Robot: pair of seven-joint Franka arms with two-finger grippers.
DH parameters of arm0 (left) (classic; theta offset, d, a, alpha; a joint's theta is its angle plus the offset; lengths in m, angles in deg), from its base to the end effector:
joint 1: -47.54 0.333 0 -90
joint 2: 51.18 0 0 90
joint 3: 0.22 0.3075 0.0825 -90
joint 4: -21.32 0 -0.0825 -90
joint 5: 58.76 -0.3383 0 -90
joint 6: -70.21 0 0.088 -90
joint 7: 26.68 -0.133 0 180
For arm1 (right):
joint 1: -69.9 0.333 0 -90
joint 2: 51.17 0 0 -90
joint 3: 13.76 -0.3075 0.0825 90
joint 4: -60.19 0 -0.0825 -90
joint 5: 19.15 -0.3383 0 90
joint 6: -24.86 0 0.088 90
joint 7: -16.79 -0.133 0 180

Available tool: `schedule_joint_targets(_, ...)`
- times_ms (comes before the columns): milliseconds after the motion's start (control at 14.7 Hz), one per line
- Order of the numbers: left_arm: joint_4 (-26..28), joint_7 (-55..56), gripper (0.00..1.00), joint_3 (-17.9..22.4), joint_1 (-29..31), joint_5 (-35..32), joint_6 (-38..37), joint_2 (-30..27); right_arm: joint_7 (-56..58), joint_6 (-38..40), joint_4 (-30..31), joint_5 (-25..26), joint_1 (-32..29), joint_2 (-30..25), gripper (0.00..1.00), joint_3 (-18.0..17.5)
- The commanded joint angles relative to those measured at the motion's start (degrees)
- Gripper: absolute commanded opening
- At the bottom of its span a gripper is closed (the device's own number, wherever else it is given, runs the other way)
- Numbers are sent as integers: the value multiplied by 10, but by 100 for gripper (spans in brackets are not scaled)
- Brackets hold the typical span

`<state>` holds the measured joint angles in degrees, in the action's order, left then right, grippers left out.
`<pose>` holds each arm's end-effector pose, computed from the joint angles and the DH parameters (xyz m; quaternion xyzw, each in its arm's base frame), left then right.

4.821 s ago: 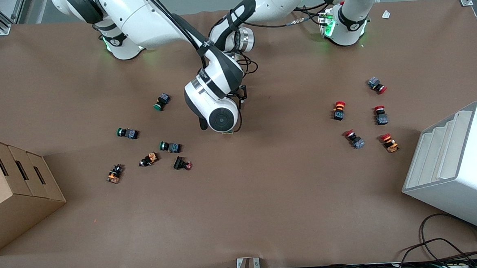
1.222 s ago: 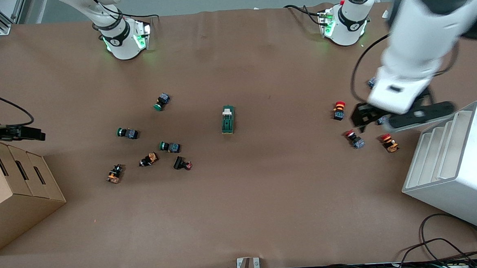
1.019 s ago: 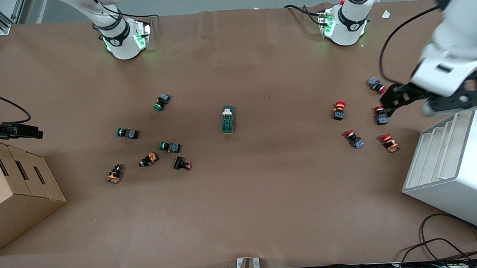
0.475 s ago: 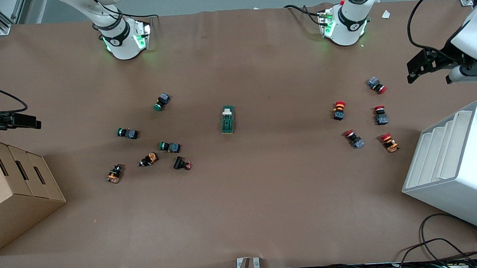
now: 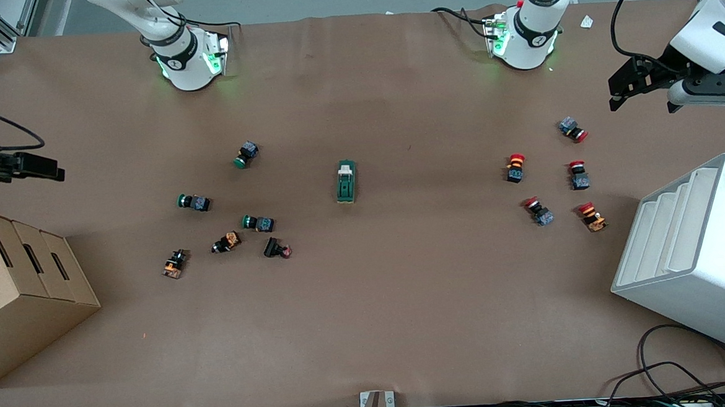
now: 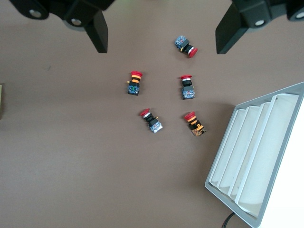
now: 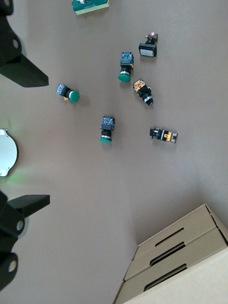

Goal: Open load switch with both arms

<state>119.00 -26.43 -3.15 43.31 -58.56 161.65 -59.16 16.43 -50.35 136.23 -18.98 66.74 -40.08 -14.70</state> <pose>0.4650 -0.0606 0.6029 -0.9981 0.0600 -0.0152 0.0008 0.5320 -0.0220 0.5699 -0.9943 0.0226 0.1038 0.0018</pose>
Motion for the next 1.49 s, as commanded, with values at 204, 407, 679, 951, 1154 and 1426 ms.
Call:
schedule_joint_targets(204,3,0,100,1,4,10,5,-7,-10,-27,94,1,54,-86,100,55)
schedule_joint_targets(407,-4,-5,100,1,4,10,6,-2,-10,-34,107,1,51,-107,100,53)
schedule_joint_targets(679,-27,-10,100,4,5,10,0,13,-10,-37,135,0,46,-143,100,48)
schedule_joint_targets(951,-28,-10,100,5,5,10,-5,14,-10,-39,150,0,32,-176,100,34)
schedule_joint_targets(1154,-35,-3,100,6,5,28,-21,14,-10,-37,153,-1,34,-193,100,34)
schedule_joint_targets(1426,-35,0,100,6,5,28,-21,15,-9,-47,151,-7,33,-193,100,36)
